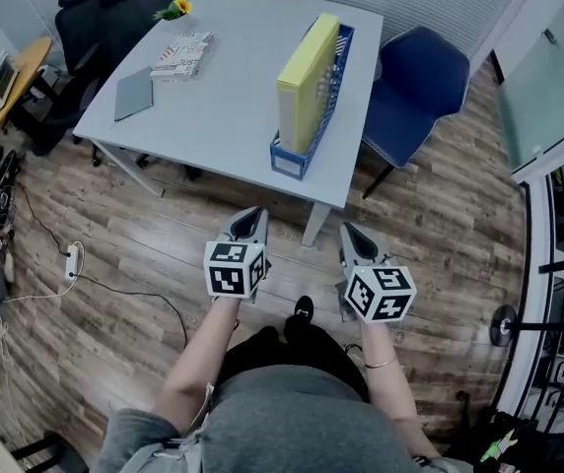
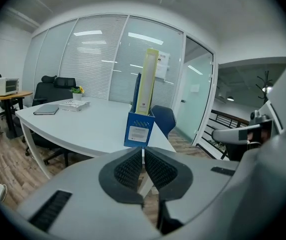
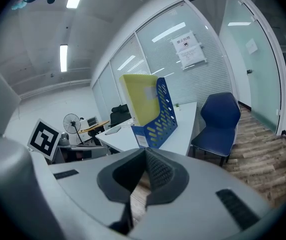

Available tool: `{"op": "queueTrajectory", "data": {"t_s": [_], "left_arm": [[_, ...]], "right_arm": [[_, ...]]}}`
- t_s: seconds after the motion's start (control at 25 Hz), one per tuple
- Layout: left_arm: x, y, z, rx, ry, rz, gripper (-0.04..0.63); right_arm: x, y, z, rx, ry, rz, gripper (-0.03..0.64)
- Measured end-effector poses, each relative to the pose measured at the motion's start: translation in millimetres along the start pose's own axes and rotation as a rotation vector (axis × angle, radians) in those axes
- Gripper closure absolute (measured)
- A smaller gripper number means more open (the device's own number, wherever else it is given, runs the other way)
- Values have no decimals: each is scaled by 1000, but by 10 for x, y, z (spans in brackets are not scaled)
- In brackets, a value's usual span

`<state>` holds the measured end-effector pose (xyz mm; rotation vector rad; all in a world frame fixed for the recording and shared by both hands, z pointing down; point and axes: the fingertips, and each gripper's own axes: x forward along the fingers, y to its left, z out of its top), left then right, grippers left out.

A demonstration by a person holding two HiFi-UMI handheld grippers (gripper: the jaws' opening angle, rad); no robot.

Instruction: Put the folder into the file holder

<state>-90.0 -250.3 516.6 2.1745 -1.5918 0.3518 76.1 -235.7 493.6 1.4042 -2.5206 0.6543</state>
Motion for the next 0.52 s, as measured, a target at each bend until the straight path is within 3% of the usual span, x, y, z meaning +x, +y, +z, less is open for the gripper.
{"op": "queueTrajectory", "data": {"t_s": [0.52], "left_arm": [[-51, 2, -13, -83, 52, 4, 563]], "right_arm": [[31, -33, 16, 1, 4, 18, 614]]}}
